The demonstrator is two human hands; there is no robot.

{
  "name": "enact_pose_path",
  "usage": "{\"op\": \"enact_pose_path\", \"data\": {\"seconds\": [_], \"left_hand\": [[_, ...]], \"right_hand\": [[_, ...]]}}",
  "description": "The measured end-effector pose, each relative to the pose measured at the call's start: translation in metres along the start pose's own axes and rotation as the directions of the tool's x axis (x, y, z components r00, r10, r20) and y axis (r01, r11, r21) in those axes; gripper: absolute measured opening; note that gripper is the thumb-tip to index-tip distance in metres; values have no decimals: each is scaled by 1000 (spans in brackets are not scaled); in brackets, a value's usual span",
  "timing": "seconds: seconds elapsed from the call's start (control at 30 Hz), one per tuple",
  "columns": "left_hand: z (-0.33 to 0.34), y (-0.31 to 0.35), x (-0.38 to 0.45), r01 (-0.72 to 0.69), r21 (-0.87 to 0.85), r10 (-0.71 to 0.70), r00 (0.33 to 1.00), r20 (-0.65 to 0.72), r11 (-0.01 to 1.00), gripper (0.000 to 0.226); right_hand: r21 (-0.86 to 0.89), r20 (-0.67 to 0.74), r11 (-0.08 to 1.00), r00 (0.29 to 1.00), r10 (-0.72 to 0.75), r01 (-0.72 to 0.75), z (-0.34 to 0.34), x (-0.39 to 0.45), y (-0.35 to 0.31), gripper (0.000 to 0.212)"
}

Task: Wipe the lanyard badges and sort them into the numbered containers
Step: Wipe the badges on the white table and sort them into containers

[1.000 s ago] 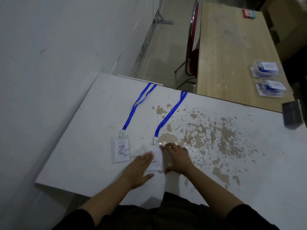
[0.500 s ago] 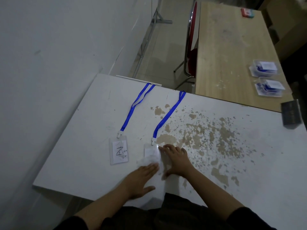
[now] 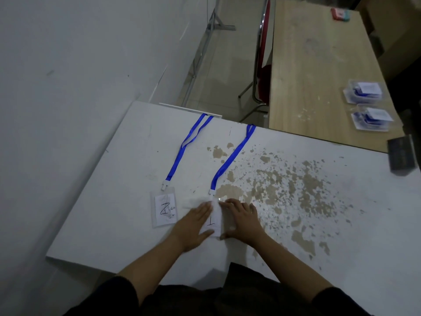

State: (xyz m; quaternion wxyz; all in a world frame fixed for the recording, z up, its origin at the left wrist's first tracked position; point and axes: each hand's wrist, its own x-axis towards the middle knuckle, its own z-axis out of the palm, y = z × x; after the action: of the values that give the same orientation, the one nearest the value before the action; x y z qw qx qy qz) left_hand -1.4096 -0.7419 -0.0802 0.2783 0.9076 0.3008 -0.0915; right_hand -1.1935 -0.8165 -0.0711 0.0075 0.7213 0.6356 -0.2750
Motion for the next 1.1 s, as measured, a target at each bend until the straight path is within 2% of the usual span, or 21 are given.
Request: {"op": "enact_pose_path", "data": {"seconds": [0.1, 0.13, 0.23, 0.3, 0.43, 0.47, 0.6, 0.8, 0.97, 1.1], "left_hand": [[16, 11, -14, -109, -6, 109, 989, 99, 994, 74], [17, 11, -16, -104, -27, 107, 989, 98, 994, 74], [2, 4, -1, 6, -64, -6, 1000, -8, 998, 71], [-2, 3, 2, 30, -25, -31, 999, -17, 999, 72], [18, 15, -15, -140, 32, 135, 983, 126, 990, 74], [17, 14, -13, -138, 30, 134, 984, 121, 990, 73], [-3, 5, 2, 39, 22, -38, 999, -29, 999, 71], [20, 6, -25, -121, 38, 116, 988, 100, 992, 75], [-3, 7, 8, 53, 25, -52, 999, -16, 998, 71], [22, 12, -25, 56, 8, -55, 998, -39, 998, 79]], "right_hand": [[19, -3, 1000, 1000, 8, -8, 0, -1, 0, 111], [21, -1, 1000, 1000, 6, -6, 0, -1, -1, 111], [15, -1, 1000, 1000, 13, -13, -1, -1, -2, 111], [17, 7, 1000, 1000, 18, -18, -3, -1, -3, 110], [22, 2, 1000, 1000, 18, -18, -3, -2, -4, 111], [18, 4, 1000, 1000, 14, -14, -2, -2, -4, 111], [22, 13, 999, 1000, 26, -26, -3, -2, -3, 110], [23, 8, 1000, 1000, 20, -20, -2, -2, -4, 110], [16, 1, 1000, 1000, 22, -22, -4, -2, -3, 111], [15, 5, 1000, 1000, 19, -19, -4, -3, -3, 111]]}}
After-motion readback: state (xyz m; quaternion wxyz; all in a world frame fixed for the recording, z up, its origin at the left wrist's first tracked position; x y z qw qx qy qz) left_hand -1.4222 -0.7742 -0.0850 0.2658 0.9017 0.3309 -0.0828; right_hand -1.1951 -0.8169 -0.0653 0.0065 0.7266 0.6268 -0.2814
